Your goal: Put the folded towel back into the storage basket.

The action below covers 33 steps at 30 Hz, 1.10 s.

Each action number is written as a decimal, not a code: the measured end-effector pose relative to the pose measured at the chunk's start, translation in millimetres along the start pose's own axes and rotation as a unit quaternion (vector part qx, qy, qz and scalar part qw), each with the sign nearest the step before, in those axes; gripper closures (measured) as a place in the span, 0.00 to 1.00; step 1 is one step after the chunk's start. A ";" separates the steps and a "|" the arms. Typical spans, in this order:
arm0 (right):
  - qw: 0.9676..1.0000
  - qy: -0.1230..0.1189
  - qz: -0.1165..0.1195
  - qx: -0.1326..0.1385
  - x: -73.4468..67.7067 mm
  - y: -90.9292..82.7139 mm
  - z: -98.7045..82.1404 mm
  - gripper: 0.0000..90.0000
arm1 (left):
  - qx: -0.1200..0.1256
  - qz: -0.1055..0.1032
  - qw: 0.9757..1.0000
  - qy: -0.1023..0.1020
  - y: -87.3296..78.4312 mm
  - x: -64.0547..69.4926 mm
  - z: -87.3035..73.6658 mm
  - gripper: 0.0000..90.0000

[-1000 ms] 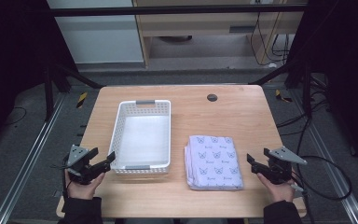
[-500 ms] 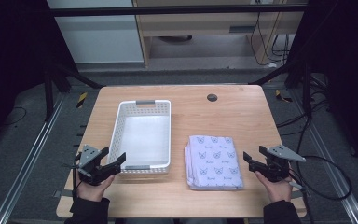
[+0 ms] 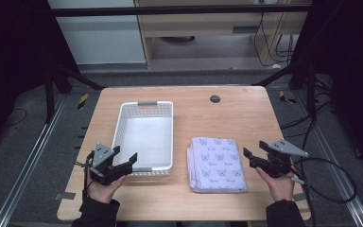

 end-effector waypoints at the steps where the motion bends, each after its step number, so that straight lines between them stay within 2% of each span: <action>1: 1.000 0.000 0.000 0.000 0.0 0.0 0.0 0.34 | 0.000 -0.001 1.000 0.001 0.5 1.3 1.1 0.31; 19: 1.000 -0.007 0.002 0.013 -2.7 -6.0 26.0 0.33 | -0.004 -0.031 0.999 0.024 13.4 38.7 19.8 0.31; 33: 1.000 -0.017 0.002 0.011 -7.5 -0.2 47.4 0.31 | -0.007 -0.048 0.998 0.043 21.9 69.8 30.3 0.29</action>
Point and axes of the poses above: each handheld gripper's, and its own axes: y roughly forward along the jaws, z roughly out of its top, x roughly to its right, the point moved 6 cm from there along y, roughly forward along the jaws, and after that the axes turned 14 degrees about -x, right-handed, at the moved point
